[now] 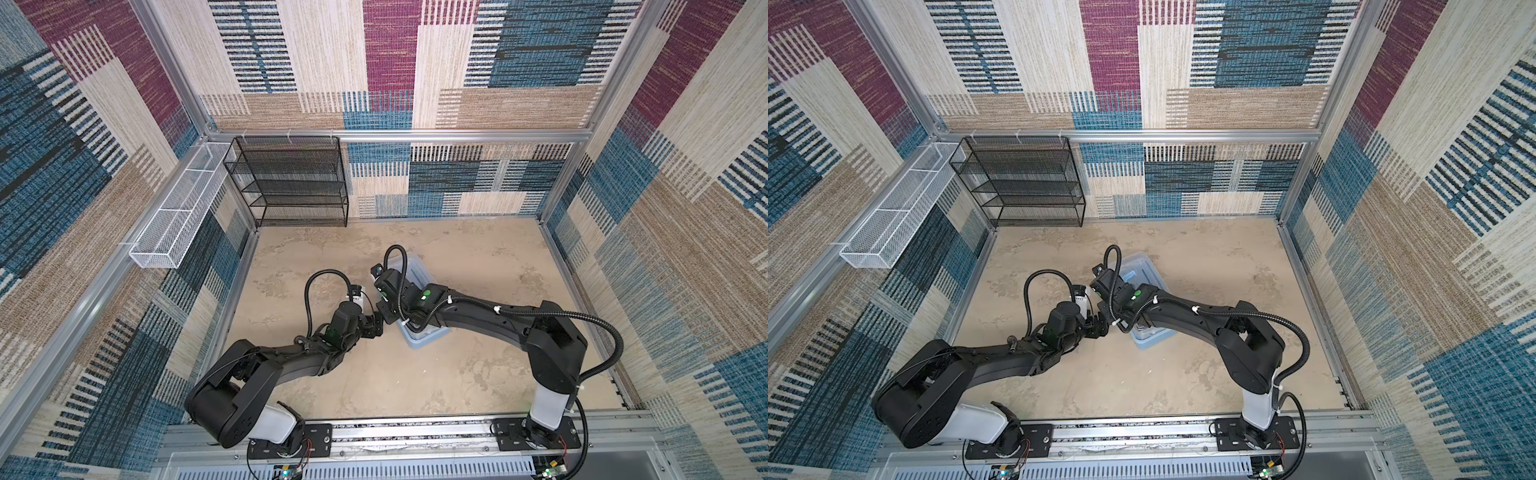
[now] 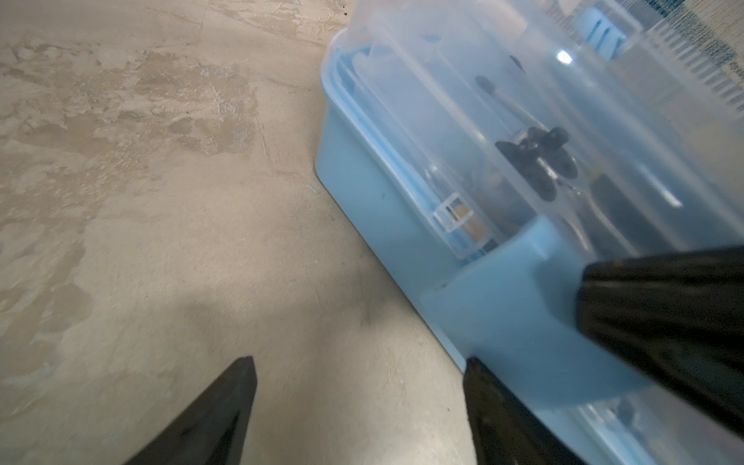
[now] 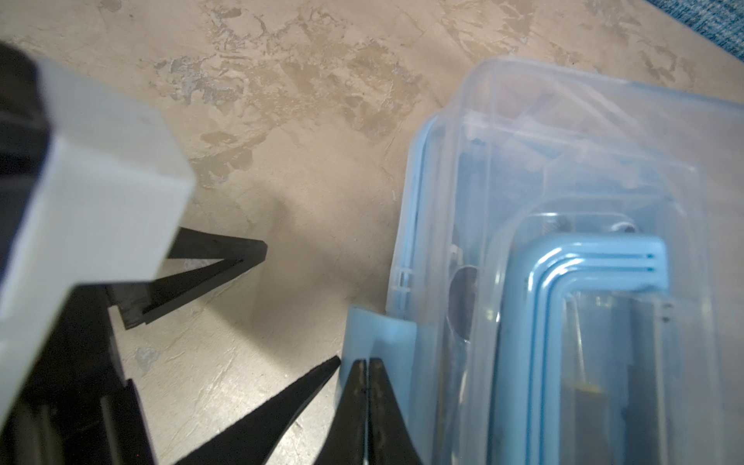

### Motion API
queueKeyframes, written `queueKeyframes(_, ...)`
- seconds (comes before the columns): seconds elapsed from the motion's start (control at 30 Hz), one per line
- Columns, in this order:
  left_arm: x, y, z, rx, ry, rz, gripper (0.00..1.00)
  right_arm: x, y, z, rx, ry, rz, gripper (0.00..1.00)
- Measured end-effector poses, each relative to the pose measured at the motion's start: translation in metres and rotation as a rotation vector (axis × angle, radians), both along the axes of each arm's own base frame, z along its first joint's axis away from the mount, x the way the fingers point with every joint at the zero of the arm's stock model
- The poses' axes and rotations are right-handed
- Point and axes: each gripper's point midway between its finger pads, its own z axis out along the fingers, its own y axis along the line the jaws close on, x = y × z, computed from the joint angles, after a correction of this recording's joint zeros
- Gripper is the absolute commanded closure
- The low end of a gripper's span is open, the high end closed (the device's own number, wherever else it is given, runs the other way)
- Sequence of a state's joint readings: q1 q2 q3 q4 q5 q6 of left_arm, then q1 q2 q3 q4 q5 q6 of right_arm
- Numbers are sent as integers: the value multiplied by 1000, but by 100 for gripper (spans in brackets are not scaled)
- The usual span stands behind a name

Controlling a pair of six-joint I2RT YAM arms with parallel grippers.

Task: Pack the tool kit
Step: 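Press the latch closed with the right gripper while left gripper holds still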

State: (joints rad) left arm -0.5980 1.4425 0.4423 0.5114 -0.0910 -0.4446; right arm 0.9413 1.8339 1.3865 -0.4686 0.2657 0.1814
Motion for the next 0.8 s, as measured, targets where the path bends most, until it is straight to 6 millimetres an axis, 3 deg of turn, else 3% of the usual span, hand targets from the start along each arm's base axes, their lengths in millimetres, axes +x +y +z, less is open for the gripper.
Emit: queueKeyframes(0.8, 1, -1, -3, 5, 8, 1, 16, 0, 2, -4, -3, 4, 2, 91)
